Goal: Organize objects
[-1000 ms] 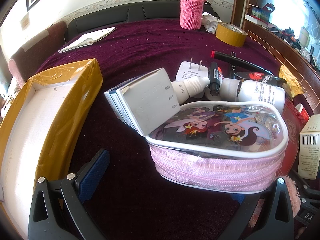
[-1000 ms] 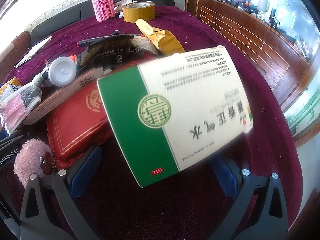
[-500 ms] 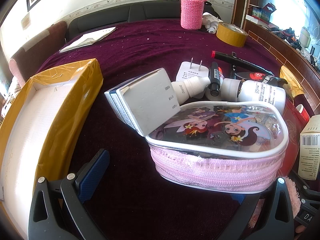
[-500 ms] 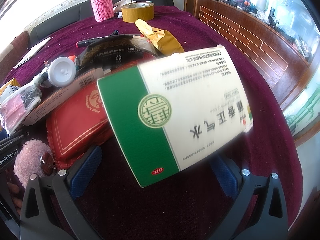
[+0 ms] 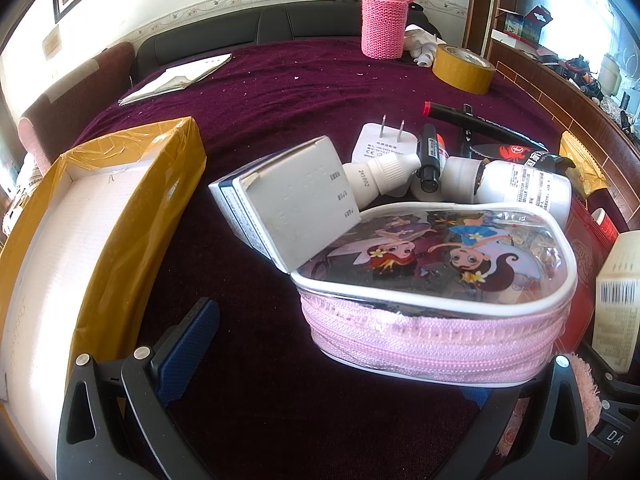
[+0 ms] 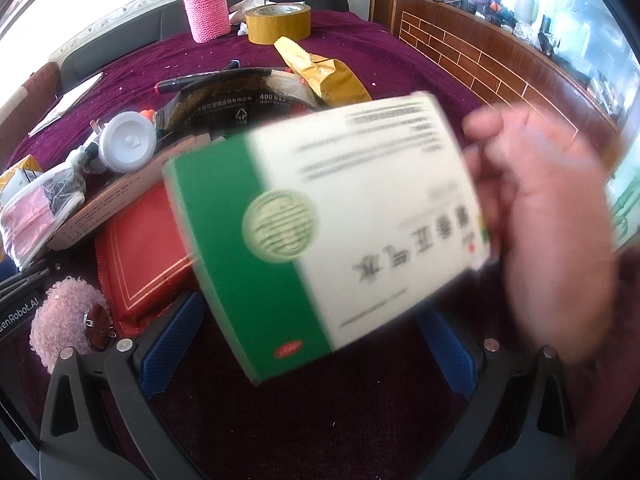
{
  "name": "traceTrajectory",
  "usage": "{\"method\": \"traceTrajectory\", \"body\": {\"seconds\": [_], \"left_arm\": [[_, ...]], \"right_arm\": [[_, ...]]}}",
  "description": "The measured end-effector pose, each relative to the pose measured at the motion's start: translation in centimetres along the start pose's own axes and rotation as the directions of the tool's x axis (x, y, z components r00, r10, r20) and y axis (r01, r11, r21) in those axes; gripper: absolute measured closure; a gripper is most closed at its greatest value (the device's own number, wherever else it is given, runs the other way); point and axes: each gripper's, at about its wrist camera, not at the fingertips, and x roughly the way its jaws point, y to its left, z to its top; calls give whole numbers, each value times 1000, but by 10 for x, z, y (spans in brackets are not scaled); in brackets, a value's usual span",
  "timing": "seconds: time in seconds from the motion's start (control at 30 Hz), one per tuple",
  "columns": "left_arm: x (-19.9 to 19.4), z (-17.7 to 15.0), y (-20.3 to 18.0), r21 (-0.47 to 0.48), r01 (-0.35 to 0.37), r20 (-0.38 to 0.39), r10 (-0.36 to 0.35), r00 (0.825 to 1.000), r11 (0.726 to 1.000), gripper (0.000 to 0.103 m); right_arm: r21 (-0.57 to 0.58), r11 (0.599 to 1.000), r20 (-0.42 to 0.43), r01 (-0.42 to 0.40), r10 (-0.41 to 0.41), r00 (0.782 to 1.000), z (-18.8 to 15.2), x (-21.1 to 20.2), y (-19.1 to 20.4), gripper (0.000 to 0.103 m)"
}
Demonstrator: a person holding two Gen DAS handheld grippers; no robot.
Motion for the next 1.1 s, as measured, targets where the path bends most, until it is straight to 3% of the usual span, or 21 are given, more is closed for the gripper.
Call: {"method": "traceTrajectory", "body": {"seconds": [1.1], "left_arm": [[-1, 2, 0, 2, 3, 0, -3, 1000, 1000, 1]], "right_arm": [[-11, 1000, -2, -3, 3, 1000, 0, 0, -3, 0]]}}
